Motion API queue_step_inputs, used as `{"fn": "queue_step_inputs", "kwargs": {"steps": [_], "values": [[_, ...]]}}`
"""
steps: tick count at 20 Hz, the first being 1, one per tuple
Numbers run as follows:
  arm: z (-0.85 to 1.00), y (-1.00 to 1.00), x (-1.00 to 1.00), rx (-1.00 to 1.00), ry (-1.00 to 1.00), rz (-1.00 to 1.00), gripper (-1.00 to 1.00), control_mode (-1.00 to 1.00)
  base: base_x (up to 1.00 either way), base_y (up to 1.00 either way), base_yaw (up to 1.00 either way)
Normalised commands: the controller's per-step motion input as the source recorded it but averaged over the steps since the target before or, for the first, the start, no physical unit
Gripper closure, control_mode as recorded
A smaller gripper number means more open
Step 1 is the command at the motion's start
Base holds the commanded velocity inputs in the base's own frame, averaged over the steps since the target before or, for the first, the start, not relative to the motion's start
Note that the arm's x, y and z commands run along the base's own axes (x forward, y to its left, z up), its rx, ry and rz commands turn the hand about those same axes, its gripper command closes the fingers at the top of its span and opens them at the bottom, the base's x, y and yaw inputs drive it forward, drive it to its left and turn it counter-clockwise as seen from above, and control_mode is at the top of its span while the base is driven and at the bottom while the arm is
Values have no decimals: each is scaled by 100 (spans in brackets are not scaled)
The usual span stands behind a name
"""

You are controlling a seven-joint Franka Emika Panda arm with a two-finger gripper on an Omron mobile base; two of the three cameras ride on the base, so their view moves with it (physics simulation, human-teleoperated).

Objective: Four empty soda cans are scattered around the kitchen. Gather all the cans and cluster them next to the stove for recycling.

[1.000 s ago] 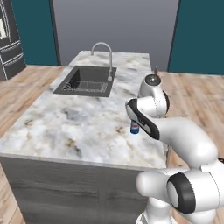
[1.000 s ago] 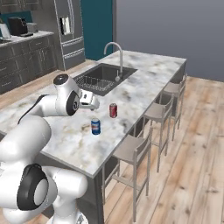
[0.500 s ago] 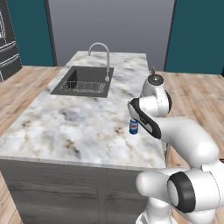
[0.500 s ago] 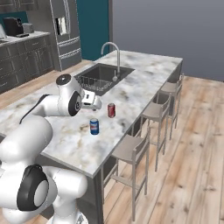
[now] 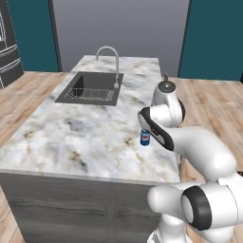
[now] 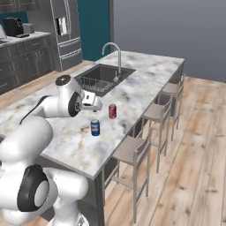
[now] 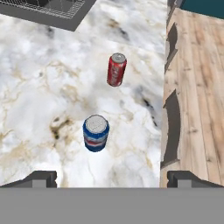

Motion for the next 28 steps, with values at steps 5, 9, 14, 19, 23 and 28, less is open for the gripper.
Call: {"fn": "queue_step_inputs", "kwargs": {"steps": [5,9,14,19,23,28], "values": [[-4,13,6,-4,-1,-4,-100,-100,0,0,0],[-3,7,-3,0,0,-1,-100,-100,0,0,0],[-2,0,4,0,6,0,-100,-100,0,0,0],[0,0,26,1,10,0,-100,-100,0,0,0],[0,0,26,2,3,0,-100,-100,0,0,0],[-1,0,18,2,0,0,-100,-100,0,0,0]]}}
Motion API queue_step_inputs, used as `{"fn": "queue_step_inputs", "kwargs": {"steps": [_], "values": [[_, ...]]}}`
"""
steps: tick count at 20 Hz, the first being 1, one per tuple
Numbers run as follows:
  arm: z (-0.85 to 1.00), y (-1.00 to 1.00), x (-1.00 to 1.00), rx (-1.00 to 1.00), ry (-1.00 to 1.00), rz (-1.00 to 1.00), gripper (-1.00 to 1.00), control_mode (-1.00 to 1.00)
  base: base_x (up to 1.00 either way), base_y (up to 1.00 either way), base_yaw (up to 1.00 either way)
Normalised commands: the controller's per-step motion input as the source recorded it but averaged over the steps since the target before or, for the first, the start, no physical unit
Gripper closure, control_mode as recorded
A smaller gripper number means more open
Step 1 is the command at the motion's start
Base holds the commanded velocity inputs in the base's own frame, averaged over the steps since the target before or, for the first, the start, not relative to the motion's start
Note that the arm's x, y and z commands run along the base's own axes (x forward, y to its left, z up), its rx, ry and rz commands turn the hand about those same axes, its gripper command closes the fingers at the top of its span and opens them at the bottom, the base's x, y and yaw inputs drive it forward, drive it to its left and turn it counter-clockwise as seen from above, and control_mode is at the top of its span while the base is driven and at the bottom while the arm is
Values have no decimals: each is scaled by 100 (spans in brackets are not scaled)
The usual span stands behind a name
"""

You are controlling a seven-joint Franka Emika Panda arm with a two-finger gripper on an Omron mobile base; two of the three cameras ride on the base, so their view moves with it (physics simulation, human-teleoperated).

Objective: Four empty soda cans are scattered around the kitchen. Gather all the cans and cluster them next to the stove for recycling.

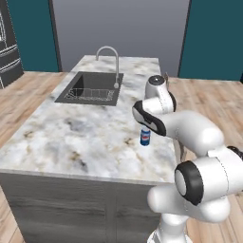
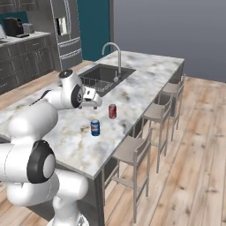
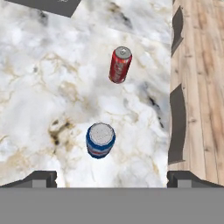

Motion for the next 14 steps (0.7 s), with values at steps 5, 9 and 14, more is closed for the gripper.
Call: {"fn": "queue_step_inputs", "kwargs": {"steps": [5,9,14], "values": [[-3,0,14,6,0,0,-100,-100,0,0,0],[0,-4,15,14,0,0,-100,-100,0,0,0],[-2,-2,9,14,0,0,-100,-100,0,0,0]]}}
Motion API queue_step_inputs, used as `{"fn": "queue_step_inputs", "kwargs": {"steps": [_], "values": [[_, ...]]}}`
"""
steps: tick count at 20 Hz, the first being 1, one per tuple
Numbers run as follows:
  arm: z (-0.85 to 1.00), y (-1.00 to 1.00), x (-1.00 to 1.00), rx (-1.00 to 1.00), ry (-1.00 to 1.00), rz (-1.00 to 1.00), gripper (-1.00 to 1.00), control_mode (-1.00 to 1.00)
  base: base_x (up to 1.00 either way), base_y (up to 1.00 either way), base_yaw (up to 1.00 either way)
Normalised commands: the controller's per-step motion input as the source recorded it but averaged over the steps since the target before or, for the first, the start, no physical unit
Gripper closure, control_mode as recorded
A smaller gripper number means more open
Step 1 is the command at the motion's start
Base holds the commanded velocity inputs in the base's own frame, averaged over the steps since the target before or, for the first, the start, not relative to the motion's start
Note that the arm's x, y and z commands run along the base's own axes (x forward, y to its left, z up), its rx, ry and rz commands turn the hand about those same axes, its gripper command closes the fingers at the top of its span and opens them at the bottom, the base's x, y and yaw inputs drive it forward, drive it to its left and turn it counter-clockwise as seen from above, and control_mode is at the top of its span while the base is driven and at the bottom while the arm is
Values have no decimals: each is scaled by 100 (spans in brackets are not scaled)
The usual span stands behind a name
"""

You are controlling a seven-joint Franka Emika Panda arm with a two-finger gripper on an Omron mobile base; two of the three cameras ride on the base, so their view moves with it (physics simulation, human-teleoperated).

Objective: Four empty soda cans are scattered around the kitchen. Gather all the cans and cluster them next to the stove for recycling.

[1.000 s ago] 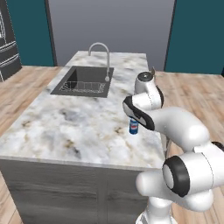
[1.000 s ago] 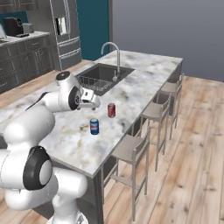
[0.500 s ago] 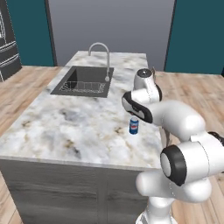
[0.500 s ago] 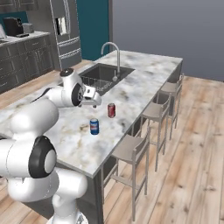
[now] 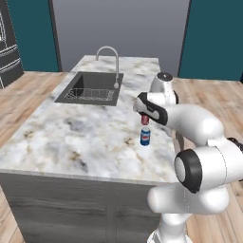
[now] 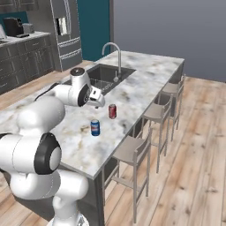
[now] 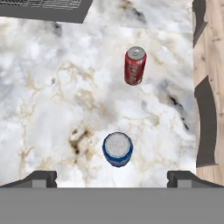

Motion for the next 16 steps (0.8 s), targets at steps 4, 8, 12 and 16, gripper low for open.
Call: {"fn": "queue_step_inputs", "kwargs": {"steps": [4,8,12,16], "values": [[-15,0,3,3,2,0,-100,-100,0,0,0],[-33,0,0,-2,8,-2,-100,-100,0,0,0],[-34,0,0,-3,5,-3,-100,-100,0,0,0],[-26,0,0,-1,2,-2,-100,-100,0,0,0]]}}
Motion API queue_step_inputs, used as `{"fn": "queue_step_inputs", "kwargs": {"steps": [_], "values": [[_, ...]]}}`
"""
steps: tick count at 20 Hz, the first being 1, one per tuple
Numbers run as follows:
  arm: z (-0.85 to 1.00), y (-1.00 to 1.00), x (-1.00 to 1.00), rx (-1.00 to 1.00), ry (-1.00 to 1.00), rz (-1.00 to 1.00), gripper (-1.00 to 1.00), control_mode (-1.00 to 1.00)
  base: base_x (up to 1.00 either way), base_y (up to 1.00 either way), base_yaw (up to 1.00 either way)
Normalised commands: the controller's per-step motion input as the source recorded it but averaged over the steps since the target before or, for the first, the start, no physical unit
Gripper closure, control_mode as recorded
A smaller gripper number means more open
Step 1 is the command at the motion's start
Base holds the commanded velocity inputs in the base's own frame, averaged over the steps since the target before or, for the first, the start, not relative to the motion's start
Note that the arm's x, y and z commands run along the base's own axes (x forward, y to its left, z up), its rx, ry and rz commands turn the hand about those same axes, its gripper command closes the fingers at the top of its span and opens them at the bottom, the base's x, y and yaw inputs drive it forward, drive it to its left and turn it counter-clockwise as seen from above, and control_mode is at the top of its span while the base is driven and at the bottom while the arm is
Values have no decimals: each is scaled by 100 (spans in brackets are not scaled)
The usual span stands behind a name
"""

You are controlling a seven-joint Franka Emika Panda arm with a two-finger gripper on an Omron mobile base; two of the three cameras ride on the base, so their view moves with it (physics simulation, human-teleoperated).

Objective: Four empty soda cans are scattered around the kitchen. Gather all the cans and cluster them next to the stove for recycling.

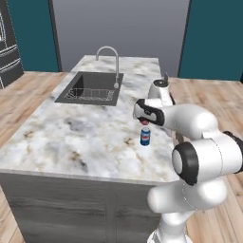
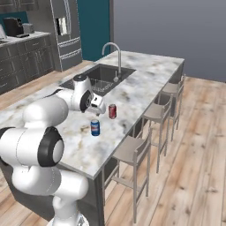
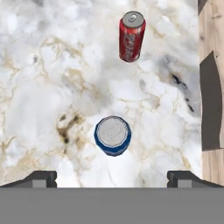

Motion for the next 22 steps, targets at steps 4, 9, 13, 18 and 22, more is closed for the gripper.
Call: {"fn": "queue_step_inputs", "kwargs": {"steps": [4,9,13,18,22], "values": [[-26,0,-2,0,0,0,-100,-100,0,0,0],[-21,-2,-9,0,0,0,-100,-100,0,0,0],[-22,-1,-3,0,0,0,-100,-100,0,0,0],[-11,0,0,0,0,0,-100,-100,0,0,0],[-8,0,0,0,0,0,-100,-100,0,0,0]]}}
